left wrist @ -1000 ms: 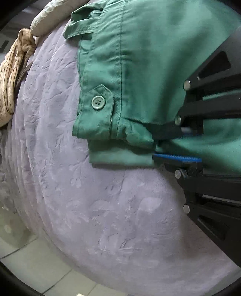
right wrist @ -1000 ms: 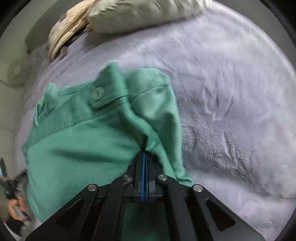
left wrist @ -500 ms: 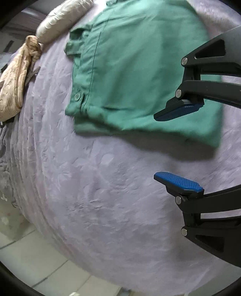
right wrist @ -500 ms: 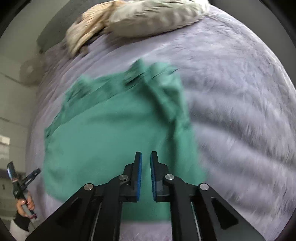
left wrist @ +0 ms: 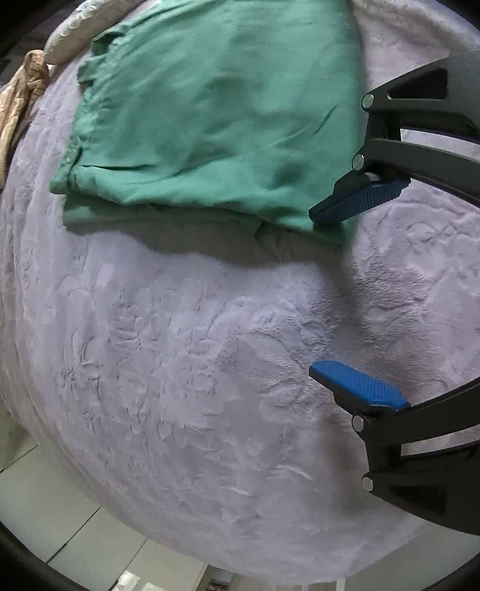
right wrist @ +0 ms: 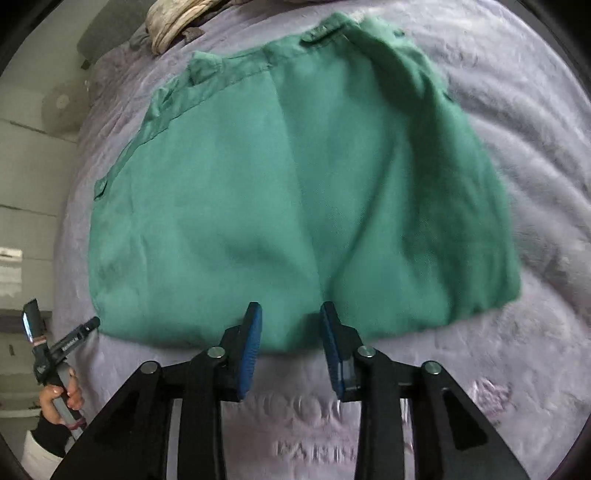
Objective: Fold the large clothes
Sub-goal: 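Open both tools and pull them back from the folded shirt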
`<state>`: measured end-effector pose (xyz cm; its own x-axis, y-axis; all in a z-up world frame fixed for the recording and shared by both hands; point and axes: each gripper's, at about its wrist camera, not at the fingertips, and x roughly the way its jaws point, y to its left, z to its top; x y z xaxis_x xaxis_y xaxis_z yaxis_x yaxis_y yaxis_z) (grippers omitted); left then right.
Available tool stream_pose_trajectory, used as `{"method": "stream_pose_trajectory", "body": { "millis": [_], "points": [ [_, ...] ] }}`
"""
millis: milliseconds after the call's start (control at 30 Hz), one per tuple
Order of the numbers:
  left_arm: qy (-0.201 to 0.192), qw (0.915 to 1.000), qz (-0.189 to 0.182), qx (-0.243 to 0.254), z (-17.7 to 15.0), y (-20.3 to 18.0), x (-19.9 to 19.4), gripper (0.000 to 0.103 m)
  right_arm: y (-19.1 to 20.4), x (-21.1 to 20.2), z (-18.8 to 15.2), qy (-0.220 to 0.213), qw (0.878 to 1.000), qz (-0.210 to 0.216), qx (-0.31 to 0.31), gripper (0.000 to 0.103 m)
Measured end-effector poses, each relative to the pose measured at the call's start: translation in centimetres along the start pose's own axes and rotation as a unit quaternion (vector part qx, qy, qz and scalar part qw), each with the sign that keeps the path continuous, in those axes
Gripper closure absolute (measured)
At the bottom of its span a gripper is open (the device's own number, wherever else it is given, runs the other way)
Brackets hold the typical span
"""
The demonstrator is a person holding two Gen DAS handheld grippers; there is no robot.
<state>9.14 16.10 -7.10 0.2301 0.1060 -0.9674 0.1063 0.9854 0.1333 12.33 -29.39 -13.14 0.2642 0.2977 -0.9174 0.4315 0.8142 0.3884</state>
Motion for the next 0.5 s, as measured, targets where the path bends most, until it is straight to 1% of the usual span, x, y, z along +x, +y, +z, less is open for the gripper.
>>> {"method": "stream_pose_trajectory", "body": {
  "millis": [67,100,267,333,400,433,467,500],
  "points": [
    [-0.001,0.9999,-0.013,-0.009,0.1,0.0,-0.5,0.025,0.7,-0.7,-0.7,0.005,1.0,0.01,0.0,0.05],
    [-0.004,0.9998,-0.017,-0.011,0.1,-0.1,-1.0,0.025,0.9,-1.0,-0.9,0.006,1.0,0.011,0.0,0.048],
    [-0.007,0.9998,-0.018,0.002,-0.2,-1.0,-2.0,0.025,2.6,-1.8,-2.6,0.014,0.999,0.029,-0.001,0.045],
    [-0.005,0.9995,-0.031,0.001,-0.3,-1.2,-2.4,0.025,3.5,-1.5,-3.0,0.02,0.999,0.032,-0.002,0.039],
    [-0.009,0.9993,-0.038,-0.001,0.2,-1.2,-2.6,0.025,3.9,-1.2,-3.3,0.024,0.999,0.035,-0.002,0.039],
    [-0.012,0.9992,-0.037,-0.001,0.2,-1.2,-2.7,0.02,4.2,-0.9,-3.5,0.028,0.999,0.037,0.0,0.039],
    [-0.014,0.9993,-0.034,0.0,0.2,-1.2,-2.7,0.001,4.4,-0.7,-3.5,0.03,0.999,0.038,0.001,0.039],
    [-0.019,0.9995,-0.027,0.0,0.2,-1.1,-2.9,0.0,4.7,-0.6,-3.6,0.031,0.999,0.039,0.001,0.039]
  ]
}}
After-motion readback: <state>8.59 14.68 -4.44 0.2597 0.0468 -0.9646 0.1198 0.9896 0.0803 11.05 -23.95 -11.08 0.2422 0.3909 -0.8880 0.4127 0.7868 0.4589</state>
